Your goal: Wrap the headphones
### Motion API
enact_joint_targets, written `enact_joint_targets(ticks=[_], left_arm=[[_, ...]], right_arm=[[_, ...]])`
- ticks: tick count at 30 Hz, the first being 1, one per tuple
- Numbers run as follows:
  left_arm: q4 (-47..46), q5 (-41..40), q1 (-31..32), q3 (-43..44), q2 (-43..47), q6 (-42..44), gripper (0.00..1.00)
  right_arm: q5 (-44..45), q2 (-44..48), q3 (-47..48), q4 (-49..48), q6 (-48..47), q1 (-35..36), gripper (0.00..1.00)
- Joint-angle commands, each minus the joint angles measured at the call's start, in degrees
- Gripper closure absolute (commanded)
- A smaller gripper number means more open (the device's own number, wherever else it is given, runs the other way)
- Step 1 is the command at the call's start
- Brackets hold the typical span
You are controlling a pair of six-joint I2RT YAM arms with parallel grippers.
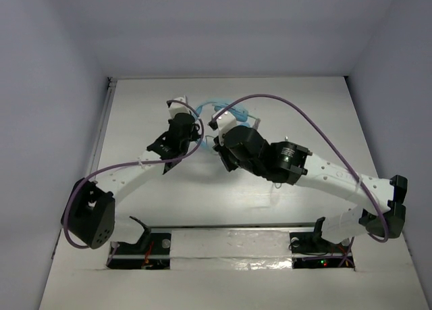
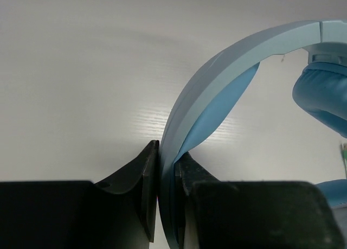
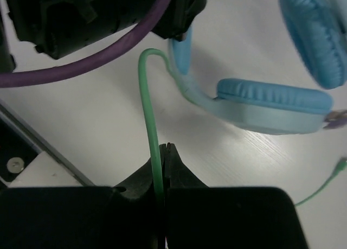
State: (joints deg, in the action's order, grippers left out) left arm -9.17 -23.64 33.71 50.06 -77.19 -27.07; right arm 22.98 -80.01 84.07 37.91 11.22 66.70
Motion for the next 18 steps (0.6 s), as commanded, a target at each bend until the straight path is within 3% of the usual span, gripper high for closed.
enact_joint_targets(ticks=[1, 9, 18], left_arm=[[-6.7, 4.4, 0.4, -0.9, 3.7, 1.9, 1.00], [-1.0, 10.2, 2.1, -2.5, 7.7, 3.7, 1.00], [7.5, 17.4, 5.7, -1.5, 9.5, 4.9, 1.00]], right_arm=[[6.1, 1.6, 3.5, 1.2, -3.9, -3.0, 1.00], [19.3, -0.1, 4.5, 2.3, -5.8, -5.3, 1.00], [17.3, -0.8, 2.4, -5.0, -9.5, -12.3, 0.96]])
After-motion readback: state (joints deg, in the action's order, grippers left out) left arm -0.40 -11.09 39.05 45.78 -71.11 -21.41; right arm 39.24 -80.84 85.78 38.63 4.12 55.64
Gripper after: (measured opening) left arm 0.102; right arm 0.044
